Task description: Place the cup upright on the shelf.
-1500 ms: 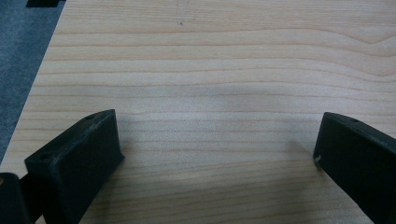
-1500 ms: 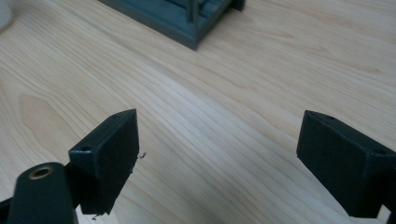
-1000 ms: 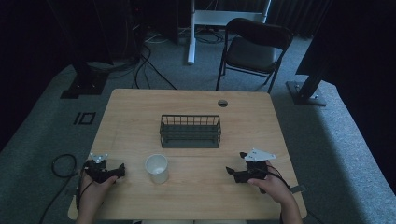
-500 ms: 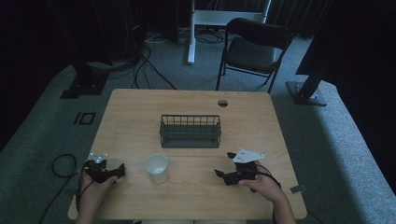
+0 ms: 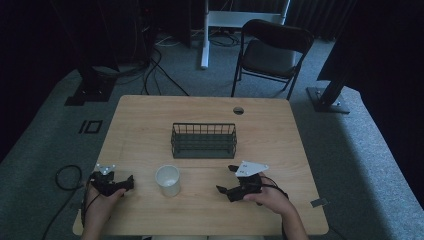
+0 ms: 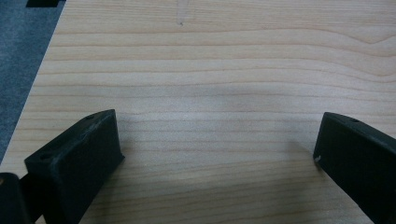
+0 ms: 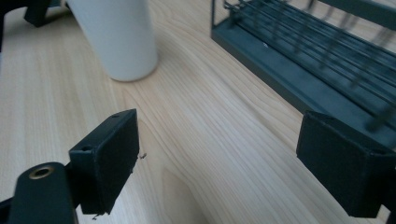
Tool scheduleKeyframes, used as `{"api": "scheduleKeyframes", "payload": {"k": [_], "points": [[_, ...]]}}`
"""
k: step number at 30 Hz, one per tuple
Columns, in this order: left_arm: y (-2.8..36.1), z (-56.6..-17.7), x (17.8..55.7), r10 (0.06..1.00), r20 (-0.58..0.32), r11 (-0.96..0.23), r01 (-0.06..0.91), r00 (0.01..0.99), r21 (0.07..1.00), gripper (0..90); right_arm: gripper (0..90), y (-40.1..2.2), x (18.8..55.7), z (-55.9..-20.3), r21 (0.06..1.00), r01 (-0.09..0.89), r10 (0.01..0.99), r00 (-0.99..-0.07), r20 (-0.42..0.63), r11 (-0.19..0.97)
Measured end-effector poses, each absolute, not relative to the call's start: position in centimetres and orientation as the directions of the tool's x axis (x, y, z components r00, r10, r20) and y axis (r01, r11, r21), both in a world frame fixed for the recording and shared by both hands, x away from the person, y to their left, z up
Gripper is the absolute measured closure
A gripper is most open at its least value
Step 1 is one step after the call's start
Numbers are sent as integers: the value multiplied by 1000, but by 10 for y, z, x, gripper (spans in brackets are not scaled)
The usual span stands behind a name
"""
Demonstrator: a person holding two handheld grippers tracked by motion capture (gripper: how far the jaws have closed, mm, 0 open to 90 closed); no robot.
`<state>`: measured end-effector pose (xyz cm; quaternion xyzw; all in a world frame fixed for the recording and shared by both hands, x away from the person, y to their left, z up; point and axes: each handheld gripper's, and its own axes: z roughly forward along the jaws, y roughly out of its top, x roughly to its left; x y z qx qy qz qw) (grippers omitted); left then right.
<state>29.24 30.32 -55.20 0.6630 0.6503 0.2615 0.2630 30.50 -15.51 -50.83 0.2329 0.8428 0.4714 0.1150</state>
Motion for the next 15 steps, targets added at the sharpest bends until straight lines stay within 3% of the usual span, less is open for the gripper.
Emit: {"api": "scheduleKeyframes", "payload": {"k": [15], "points": [[303, -552, 292, 1000, 4, -16, 725, 17, 689, 10, 129, -112, 305, -513, 850, 236, 398, -917, 34, 471]]}}
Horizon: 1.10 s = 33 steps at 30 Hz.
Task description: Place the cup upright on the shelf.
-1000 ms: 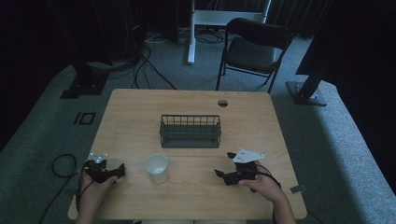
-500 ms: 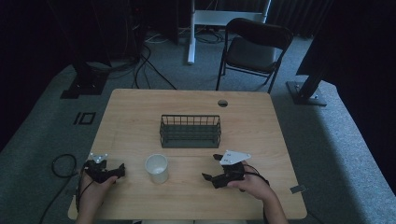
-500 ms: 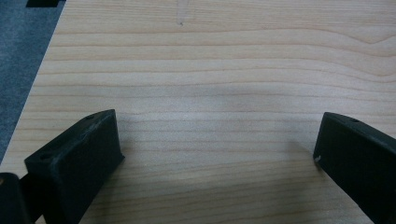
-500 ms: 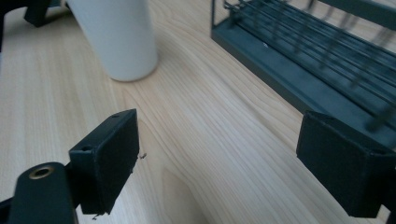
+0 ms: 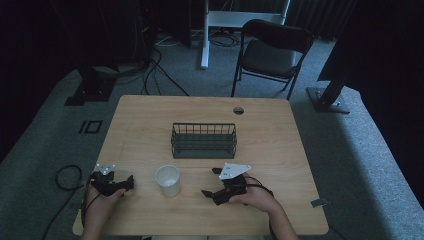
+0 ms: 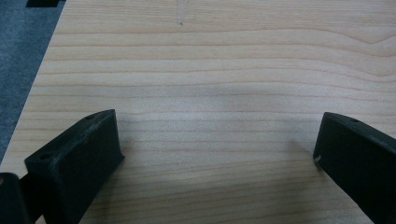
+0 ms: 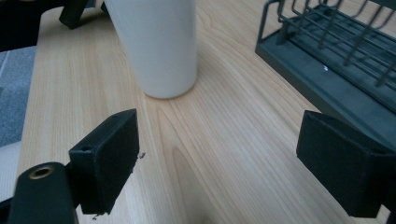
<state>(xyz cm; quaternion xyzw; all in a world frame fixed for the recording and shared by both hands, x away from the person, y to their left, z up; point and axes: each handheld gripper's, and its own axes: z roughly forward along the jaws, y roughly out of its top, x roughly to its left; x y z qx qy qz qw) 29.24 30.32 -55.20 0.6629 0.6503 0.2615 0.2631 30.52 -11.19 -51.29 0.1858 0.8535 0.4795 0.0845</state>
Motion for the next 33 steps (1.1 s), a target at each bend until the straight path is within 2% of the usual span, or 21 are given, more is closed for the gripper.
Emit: {"api": "scheduleKeyframes", "payload": {"k": [20, 33], "points": [[303, -552, 292, 1000, 4, -15, 724, 17, 689, 10, 129, -65, 305, -508, 871, 181, 306, -951, 37, 457], [303, -552, 292, 1000, 4, -15, 724, 17, 689, 10, 129, -38, 308, -513, 874, 174, 282, -958, 45, 453]]}}
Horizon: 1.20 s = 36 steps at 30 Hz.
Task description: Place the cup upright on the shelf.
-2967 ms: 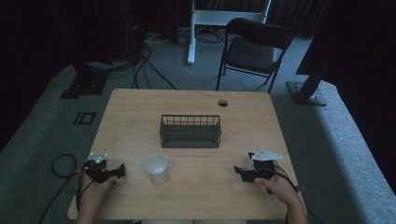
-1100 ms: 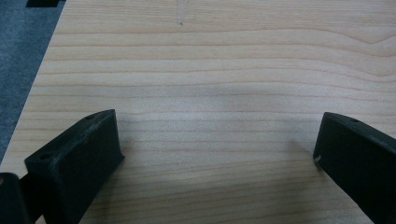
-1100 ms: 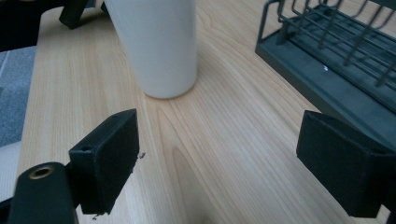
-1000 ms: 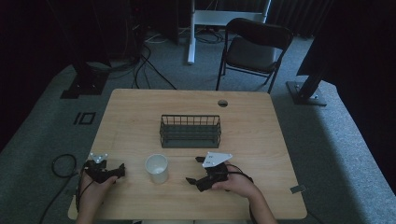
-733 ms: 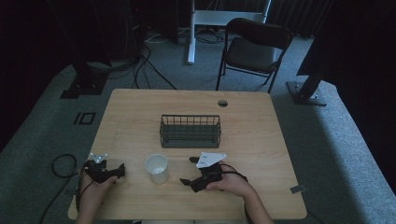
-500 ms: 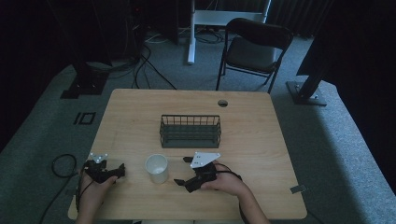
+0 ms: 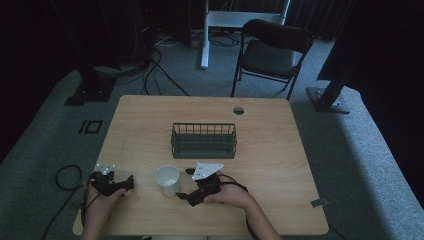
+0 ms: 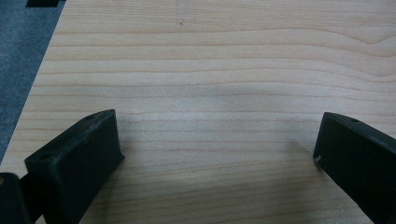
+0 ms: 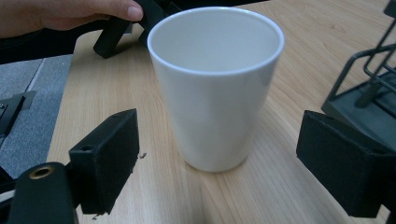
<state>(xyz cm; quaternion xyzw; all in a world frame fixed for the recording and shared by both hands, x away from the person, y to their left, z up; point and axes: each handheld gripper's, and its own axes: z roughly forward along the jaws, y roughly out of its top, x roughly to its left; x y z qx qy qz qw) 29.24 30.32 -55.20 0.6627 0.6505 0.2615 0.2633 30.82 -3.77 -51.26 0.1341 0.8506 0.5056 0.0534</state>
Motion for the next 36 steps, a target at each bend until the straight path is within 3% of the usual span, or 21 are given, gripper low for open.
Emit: {"api": "scheduleKeyframes", "payload": {"k": [36], "points": [[303, -552, 292, 1000, 4, -15, 724, 17, 689, 10, 129, 8, 318, -516, 897, 173, 285, -957, 55, 406]]}}
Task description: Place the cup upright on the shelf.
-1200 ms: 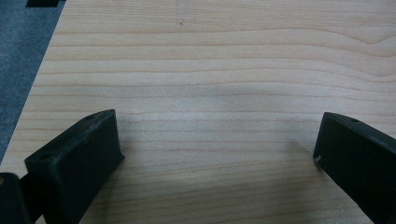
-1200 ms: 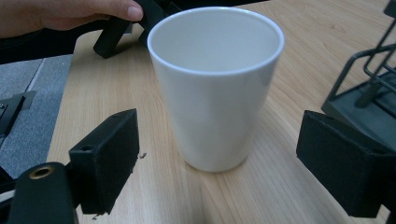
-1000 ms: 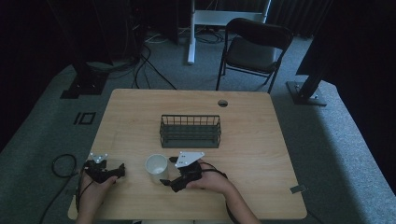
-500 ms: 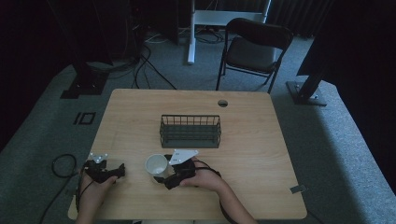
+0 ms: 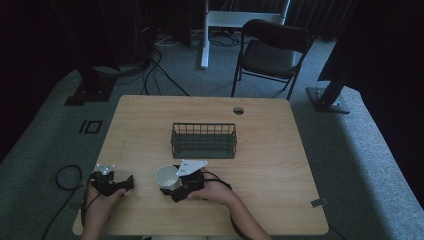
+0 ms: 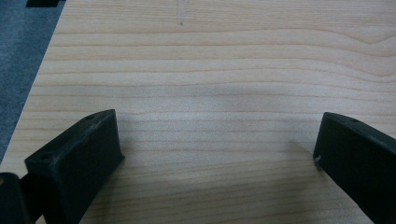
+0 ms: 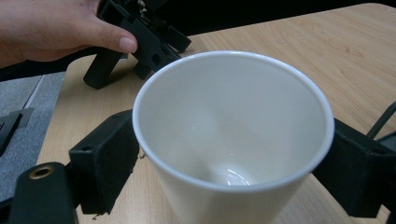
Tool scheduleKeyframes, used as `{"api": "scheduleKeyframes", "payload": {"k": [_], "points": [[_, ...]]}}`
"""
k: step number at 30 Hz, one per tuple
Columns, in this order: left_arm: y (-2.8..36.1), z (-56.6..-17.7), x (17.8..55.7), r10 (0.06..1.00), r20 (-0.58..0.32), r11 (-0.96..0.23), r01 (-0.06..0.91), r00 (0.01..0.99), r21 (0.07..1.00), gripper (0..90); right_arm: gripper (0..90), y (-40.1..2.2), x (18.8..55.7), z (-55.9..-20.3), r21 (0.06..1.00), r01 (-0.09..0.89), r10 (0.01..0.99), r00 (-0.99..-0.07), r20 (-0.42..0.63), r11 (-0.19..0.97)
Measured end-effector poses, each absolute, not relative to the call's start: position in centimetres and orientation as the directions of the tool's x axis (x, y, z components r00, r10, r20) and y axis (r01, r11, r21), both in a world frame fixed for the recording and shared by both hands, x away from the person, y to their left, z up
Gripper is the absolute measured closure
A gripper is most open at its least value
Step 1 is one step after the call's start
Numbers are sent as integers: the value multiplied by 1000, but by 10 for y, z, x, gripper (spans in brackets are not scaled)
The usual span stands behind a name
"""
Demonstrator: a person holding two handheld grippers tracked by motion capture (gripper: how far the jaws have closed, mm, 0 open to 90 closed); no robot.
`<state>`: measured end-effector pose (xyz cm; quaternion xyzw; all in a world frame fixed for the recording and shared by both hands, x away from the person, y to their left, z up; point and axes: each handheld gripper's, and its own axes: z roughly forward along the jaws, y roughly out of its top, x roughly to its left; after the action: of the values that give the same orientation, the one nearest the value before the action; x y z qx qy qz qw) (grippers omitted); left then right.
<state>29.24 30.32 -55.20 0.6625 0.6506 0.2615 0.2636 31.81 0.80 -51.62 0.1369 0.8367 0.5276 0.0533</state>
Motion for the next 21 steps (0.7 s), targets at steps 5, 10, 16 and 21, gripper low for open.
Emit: {"api": "scheduleKeyframes", "payload": {"k": [5, 10, 16, 21], "points": [[303, -552, 292, 1000, 3, -15, 724, 17, 689, 10, 173, 8, 318, -516, 903, 180, 293, -954, 63, 391], [303, -552, 292, 1000, 3, -15, 724, 17, 689, 10, 198, 6, 320, -512, 900, 176, 300, -953, 54, 398], [303, -552, 292, 1000, 3, -14, 724, 16, 689, 10, 199, 4, 322, -508, 900, 191, 316, -947, 63, 391], [303, -552, 292, 1000, 3, -14, 724, 17, 690, 11, 199, 2, 324, -501, 904, 188, 321, -945, 60, 385]]}}
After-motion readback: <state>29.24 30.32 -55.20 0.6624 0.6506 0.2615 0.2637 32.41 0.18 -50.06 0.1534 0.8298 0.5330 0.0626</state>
